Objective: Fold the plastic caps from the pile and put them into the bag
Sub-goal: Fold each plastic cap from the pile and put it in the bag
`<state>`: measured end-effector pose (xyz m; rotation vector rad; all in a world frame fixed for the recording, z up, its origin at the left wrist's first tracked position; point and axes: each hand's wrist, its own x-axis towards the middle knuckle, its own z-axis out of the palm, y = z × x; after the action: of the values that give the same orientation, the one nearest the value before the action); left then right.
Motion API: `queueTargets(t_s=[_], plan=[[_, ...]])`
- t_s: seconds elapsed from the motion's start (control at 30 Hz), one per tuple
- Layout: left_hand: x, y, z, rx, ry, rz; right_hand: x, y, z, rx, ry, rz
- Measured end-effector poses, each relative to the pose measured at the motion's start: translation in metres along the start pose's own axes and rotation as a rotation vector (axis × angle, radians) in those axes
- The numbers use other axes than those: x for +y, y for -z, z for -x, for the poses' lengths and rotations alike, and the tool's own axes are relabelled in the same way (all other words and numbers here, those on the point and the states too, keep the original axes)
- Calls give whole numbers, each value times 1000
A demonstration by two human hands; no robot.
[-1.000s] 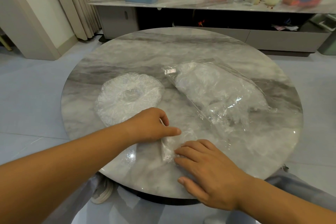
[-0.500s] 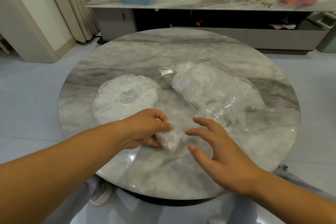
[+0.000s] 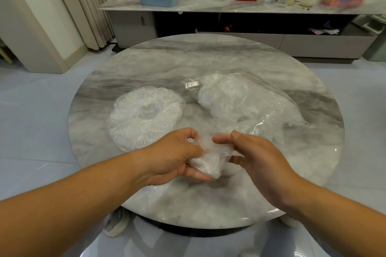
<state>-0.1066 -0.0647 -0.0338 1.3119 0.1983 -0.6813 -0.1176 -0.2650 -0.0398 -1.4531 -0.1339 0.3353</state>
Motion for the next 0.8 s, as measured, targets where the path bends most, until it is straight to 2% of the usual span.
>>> queueTargets(t_s=[0.2,0.4,0.5,0.63,0.8], plan=[[1,-1,-1,-12,50,51,16,4,6,-73,376,537],[10,9,6,-209,191,318,23,16,4,-179,542,851],[11,12,4,-164,192,346,20,18,3,-275,628,983],[7,7,2,-49,192,260,22,19,4,-375,612,1128],[-3,2,1,48,128,114,27,17,4,-343,489,1065]])
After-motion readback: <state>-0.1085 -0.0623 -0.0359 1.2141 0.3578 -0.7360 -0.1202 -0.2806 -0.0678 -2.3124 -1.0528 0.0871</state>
